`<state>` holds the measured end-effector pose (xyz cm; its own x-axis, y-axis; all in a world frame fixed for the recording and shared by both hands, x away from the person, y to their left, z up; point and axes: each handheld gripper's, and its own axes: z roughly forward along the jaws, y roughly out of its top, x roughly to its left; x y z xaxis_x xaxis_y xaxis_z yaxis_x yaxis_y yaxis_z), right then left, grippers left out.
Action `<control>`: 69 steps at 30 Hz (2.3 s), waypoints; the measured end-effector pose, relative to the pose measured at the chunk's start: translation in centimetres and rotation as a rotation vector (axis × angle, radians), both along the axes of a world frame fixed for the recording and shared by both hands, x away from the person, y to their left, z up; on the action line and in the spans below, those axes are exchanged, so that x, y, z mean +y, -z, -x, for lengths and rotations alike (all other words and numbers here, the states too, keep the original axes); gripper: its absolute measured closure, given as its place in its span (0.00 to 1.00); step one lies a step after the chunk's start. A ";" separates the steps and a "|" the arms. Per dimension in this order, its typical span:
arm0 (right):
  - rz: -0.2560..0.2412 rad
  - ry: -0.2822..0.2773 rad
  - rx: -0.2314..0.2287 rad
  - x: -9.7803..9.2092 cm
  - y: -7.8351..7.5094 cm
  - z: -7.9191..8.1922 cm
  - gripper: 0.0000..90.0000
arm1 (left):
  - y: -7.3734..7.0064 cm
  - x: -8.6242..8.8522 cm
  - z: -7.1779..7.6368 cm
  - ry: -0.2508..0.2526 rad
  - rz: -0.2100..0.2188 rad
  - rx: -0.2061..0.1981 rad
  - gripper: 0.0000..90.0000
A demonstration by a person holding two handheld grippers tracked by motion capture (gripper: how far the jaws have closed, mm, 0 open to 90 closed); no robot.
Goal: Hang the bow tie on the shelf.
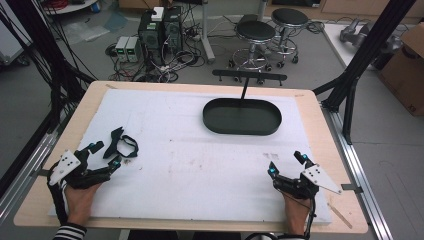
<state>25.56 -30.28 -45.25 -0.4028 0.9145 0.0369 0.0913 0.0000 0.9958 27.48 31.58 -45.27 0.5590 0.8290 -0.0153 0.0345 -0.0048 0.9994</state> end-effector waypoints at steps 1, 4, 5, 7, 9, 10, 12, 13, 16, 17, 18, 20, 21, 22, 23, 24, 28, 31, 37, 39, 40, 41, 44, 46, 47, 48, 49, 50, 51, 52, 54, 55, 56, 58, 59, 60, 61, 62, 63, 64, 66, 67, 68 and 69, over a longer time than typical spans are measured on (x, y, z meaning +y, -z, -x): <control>-0.001 0.000 0.002 0.0 0.0 0.0 0.03 | 0.0 0.0 0.0 0.000 0.002 0.000 0.18; 0.004 -0.005 0.002 0.1 0.0 0.0 0.03 | 0.0 0.0 0.0 0.002 0.002 -0.001 0.18; 0.006 -0.004 0.000 0.1 0.0 0.0 0.03 | 0.0 0.0 0.0 0.005 0.001 -0.003 0.18; 0.014 -0.001 -0.003 0.1 0.0 0.0 0.03 | 0.1 0.0 0.2 0.009 0.004 -0.018 0.18; 0.015 0.002 0.001 0.2 0.0 0.1 0.04 | 0.1 0.0 0.1 0.006 0.003 -0.013 0.19; 0.020 0.001 -0.002 0.2 0.0 0.0 0.04 | 0.1 0.0 0.1 0.006 0.003 -0.013 0.19; 0.020 0.002 0.005 0.2 0.0 -0.1 0.04 | 0.1 0.0 0.1 0.007 0.006 -0.017 0.19; 0.020 0.003 0.006 0.2 0.0 -0.1 0.04 | 0.1 0.1 0.2 0.009 0.007 -0.021 0.19; 0.023 0.005 0.006 0.3 0.0 0.0 0.04 | 0.1 0.1 0.2 0.010 0.008 -0.021 0.19; 0.023 0.005 0.006 0.3 0.0 0.0 0.04 | 0.1 0.1 0.2 0.008 0.011 -0.019 0.19; 0.027 0.005 0.002 0.3 0.0 -0.1 0.04 | 0.1 0.1 0.2 0.005 0.010 -0.017 0.19; 0.027 0.005 0.003 0.3 0.0 -0.1 0.04 | 0.1 0.1 0.1 0.001 0.011 -0.014 0.19; 0.026 0.006 0.004 0.3 0.0 -0.1 0.04 | 0.1 0.1 0.1 -0.005 0.014 -0.014 0.19; 0.023 0.006 0.011 0.2 0.0 -0.1 0.04 | 0.1 0.1 0.1 -0.006 0.013 -0.011 0.19; 0.024 0.009 0.011 0.3 0.0 -0.1 0.04 | 0.1 0.2 0.1 -0.009 0.022 -0.008 0.19; 0.024 0.009 0.011 0.3 0.0 -0.1 0.04 | 0.1 0.2 0.1 -0.009 0.022 -0.008 0.19; 0.047 0.006 0.011 0.5 -0.1 -0.2 0.04 | 0.0 0.2 0.1 -0.022 0.024 -0.002 0.18; 0.048 0.005 0.020 0.5 -0.1 -0.2 0.04 | 0.0 0.2 0.0 -0.028 0.028 0.019 0.18; 0.066 0.002 0.018 0.6 -0.1 -0.3 0.04 | -1.0 0.3 -0.7 -0.049 0.019 0.066 0.18; 0.067 0.002 0.018 0.6 -0.1 -0.3 0.04 | -1.4 0.3 -0.9 -0.053 0.017 0.078 0.18; 0.066 0.002 0.018 0.6 -0.1 -0.3 0.04 | -1.6 0.3 -1.1 -0.061 0.005 0.093 0.18; 0.066 0.002 0.018 0.6 -0.1 -0.3 0.04 | -1.8 0.3 -1.2 -0.069 0.000 0.100 0.18; 0.067 0.003 0.017 0.6 -0.1 -0.2 0.04 | -2.7 0.5 -1.8 -0.077 -0.011 0.143 0.19; 0.067 0.003 0.018 0.6 -0.1 -0.2 0.04 | -3.2 0.7 -2.1 -0.086 -0.022 0.168 0.19; 0.068 0.003 0.017 0.6 -0.1 -0.3 0.04 | -3.6 0.8 -2.3 -0.088 -0.027 0.187 0.19; 0.064 0.002 0.022 0.6 -0.1 -0.2 0.04 | -3.8 0.8 -2.4 -0.092 -0.034 0.198 0.19; 0.061 0.002 0.026 0.6 -0.1 -0.2 0.04 | -4.1 0.9 -2.6 -0.095 -0.047 0.216 0.19; 0.059 0.003 0.026 0.7 -0.1 -0.2 0.04 | -4.2 0.9 -2.7 -0.097 -0.051 0.225 0.19; 0.063 0.001 0.024 0.6 -0.1 -0.2 0.04 | -4.7 1.0 -3.1 -0.099 -0.071 0.259 0.19; 0.064 0.001 0.024 0.6 -0.1 -0.2 0.04 | -4.8 1.0 -3.4 -0.095 -0.080 0.277 0.19; 0.066 0.003 0.024 0.7 -0.1 -0.2 0.04 | -4.9 1.0 -3.6 -0.089 -0.090 0.294 0.19; 0.066 0.003 0.024 0.7 -0.1 -0.2 0.04 | -5.1 1.0 -4.0 -0.080 -0.111 0.317 0.19; 0.066 0.003 0.024 0.7 -0.1 -0.2 0.04 | -5.2 1.0 -4.3 -0.075 -0.130 0.335 0.19; 0.068 0.004 0.024 0.7 -0.1 -0.2 0.04 | -5.6 0.9 -4.9 -0.067 -0.147 0.361 0.19; 0.069 0.004 0.023 0.7 -0.1 -0.3 0.04 | -5.8 0.9 -5.2 -0.064 -0.154 0.376 0.19; 0.071 0.005 0.023 0.7 -0.1 -0.3 0.04 | -6.0 0.9 -5.5 -0.061 -0.164 0.386 0.19; 0.072 0.005 0.023 0.7 -0.1 -0.3 0.04 | -6.3 0.8 -5.8 -0.063 -0.169 0.398 0.19; 0.072 0.005 0.023 0.7 -0.1 -0.3 0.04 | -6.5 0.8 -6.0 -0.065 -0.179 0.408 0.19; 0.073 0.006 0.022 0.7 -0.1 -0.3 0.04 | -6.7 0.7 -6.3 -0.069 -0.190 0.419 0.19; 0.072 0.005 0.023 0.7 -0.1 -0.3 0.04 | -6.8 0.7 -6.6 -0.073 -0.200 0.431 0.19; 0.072 0.004 0.023 0.7 -0.1 -0.3 0.04 | -6.7 0.7 -7.0 -0.079 -0.206 0.453 0.19; 0.069 0.004 0.024 0.7 -0.1 -0.3 0.04 | -6.6 0.7 -7.1 -0.082 -0.210 0.463 0.19; 0.072 0.004 0.022 0.7 -0.1 -0.3 0.04 | -6.4 0.7 -7.3 -0.085 -0.222 0.476 0.19; 0.072 0.004 0.023 0.7 -0.1 -0.3 0.04 | -6.2 0.7 -7.6 -0.089 -0.234 0.496 0.19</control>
<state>25.82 -29.60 -45.13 -0.3988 0.9168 -0.0197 0.1142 0.0710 0.9909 35.05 32.24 -39.09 0.4593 0.8856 -0.0687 0.5112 -0.2003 0.8358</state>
